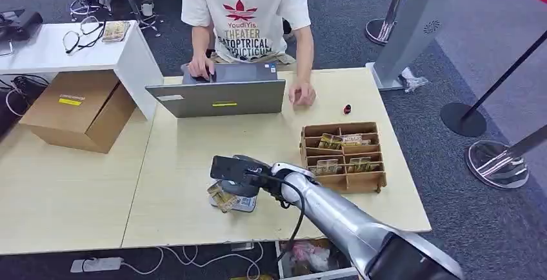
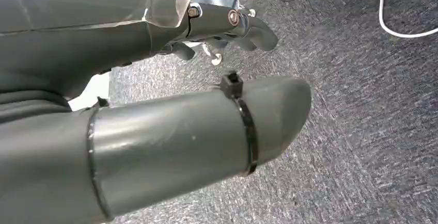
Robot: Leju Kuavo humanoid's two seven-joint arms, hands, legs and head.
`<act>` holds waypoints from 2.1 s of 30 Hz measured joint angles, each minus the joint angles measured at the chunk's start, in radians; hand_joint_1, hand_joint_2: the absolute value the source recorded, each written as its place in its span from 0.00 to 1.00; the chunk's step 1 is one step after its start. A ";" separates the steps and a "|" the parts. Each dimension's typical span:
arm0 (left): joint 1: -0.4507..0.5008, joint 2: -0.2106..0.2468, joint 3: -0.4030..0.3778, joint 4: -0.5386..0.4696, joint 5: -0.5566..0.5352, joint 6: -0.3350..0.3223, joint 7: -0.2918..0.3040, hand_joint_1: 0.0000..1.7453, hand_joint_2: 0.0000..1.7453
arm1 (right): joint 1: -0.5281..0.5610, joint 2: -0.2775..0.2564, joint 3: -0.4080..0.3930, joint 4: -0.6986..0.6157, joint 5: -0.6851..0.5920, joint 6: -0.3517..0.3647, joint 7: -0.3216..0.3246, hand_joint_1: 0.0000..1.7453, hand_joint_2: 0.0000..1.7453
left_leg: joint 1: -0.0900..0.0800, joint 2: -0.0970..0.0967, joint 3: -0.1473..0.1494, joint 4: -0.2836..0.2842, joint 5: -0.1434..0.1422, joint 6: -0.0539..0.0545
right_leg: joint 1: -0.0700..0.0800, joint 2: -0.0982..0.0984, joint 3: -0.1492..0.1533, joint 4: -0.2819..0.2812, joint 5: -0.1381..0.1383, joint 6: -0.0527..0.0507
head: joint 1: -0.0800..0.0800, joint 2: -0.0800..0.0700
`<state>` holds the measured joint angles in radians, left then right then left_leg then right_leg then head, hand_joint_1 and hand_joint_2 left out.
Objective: Pass the card to the sensor for recognition and then transmit it.
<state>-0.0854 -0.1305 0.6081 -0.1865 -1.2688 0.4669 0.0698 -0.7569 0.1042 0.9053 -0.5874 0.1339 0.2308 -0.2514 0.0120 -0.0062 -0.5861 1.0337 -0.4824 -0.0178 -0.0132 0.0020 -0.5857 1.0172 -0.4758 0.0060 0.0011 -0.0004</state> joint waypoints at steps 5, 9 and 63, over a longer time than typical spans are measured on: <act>0.000 0.000 0.000 0.000 0.000 -0.002 0.000 0.00 0.00 | -0.025 0.014 0.016 0.044 0.000 0.015 0.016 1.00 1.00 | 0.000 0.000 0.000 0.000 0.000 0.000 | 0.000 0.000 0.000 0.000 0.000 0.000 | 0.000 0.000; 0.000 0.000 -0.002 0.000 0.000 -0.005 0.000 0.00 0.00 | -0.037 0.016 0.030 0.075 0.001 0.020 0.032 1.00 1.00 | 0.000 0.000 0.000 0.000 0.000 0.000 | 0.000 0.000 0.000 0.000 0.000 0.000 | 0.000 0.000; -0.002 0.000 -0.026 0.000 0.010 -0.018 -0.009 0.00 0.00 | -0.087 0.025 0.150 0.230 0.052 0.098 0.127 1.00 1.00 | 0.000 0.000 0.004 0.000 0.000 -0.001 | 0.000 0.001 0.003 0.000 0.000 0.000 | 0.000 0.000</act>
<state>-0.0871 -0.1301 0.5821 -0.1865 -1.2592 0.4494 0.0607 -0.8440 0.1293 1.0548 -0.3571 0.1858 0.3288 -0.1247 0.0121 -0.0059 -0.5818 1.0338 -0.4819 -0.0186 -0.0132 0.0026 -0.5822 1.0171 -0.4756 0.0060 0.0011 -0.0004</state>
